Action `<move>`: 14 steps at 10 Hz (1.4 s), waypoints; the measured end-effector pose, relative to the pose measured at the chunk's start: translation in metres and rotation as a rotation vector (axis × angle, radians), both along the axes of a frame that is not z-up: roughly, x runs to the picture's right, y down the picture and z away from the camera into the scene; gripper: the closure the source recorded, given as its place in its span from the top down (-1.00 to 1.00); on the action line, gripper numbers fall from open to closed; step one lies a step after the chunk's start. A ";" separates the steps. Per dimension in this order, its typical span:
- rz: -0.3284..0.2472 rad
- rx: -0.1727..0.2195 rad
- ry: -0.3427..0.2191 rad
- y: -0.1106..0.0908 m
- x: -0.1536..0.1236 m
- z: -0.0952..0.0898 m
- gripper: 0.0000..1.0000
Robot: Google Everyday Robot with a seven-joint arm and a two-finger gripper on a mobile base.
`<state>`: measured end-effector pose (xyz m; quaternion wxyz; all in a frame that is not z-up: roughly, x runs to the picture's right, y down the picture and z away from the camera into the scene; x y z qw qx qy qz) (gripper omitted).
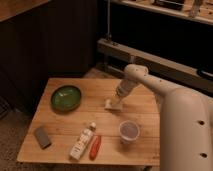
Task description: Wipe the white sponge on the table
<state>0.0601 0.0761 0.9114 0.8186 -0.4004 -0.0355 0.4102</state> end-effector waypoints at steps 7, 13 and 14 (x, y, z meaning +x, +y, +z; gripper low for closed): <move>-0.016 -0.003 0.004 0.013 0.001 -0.001 0.65; -0.020 -0.004 0.000 0.018 -0.004 -0.004 0.65; -0.023 -0.008 0.000 0.020 -0.004 -0.006 0.65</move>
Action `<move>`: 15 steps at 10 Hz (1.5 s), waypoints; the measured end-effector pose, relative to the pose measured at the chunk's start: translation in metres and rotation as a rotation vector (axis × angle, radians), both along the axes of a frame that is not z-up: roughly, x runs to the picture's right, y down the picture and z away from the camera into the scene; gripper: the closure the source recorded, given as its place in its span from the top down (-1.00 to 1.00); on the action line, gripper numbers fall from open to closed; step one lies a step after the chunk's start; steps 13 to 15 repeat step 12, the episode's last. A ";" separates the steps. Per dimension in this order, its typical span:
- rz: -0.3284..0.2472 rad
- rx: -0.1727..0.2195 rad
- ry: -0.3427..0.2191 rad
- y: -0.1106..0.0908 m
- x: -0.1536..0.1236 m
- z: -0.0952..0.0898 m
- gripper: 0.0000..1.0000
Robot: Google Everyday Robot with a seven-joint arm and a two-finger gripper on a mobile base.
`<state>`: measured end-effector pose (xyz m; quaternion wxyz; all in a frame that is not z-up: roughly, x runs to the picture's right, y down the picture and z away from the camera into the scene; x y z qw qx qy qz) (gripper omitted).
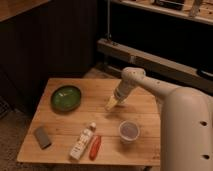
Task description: Wipe the white sponge on the table
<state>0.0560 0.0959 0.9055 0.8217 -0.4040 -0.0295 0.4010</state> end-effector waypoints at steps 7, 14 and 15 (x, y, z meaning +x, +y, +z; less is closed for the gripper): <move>-0.008 -0.005 -0.002 0.008 -0.007 -0.002 0.65; -0.014 -0.010 -0.001 0.016 -0.011 -0.004 0.65; -0.014 -0.010 -0.001 0.016 -0.011 -0.004 0.65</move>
